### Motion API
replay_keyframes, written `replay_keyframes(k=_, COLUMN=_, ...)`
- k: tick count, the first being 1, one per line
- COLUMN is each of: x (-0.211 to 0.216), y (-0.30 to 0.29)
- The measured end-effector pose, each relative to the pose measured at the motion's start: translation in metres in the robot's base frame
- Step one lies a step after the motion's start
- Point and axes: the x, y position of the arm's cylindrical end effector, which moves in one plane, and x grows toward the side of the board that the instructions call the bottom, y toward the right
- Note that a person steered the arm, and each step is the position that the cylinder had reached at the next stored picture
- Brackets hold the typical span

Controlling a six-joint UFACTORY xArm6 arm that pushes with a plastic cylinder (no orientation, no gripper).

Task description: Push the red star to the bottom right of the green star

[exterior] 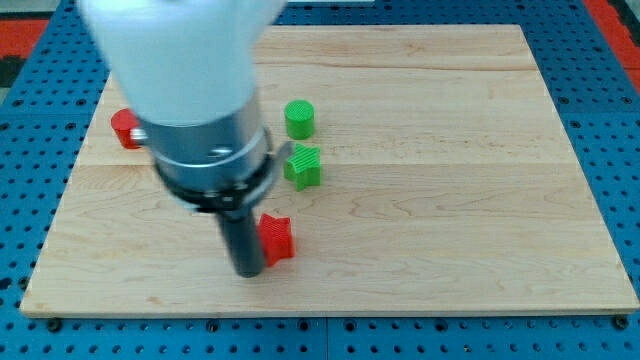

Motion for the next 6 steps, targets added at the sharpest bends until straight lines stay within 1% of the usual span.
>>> replay_keyframes(k=1, x=-0.012, y=0.011)
replay_keyframes(k=2, x=-0.045, y=0.001)
replay_keyframes(k=3, x=-0.058, y=0.000)
replay_keyframes(k=5, x=-0.060, y=0.024)
replay_keyframes(k=6, x=-0.061, y=0.049)
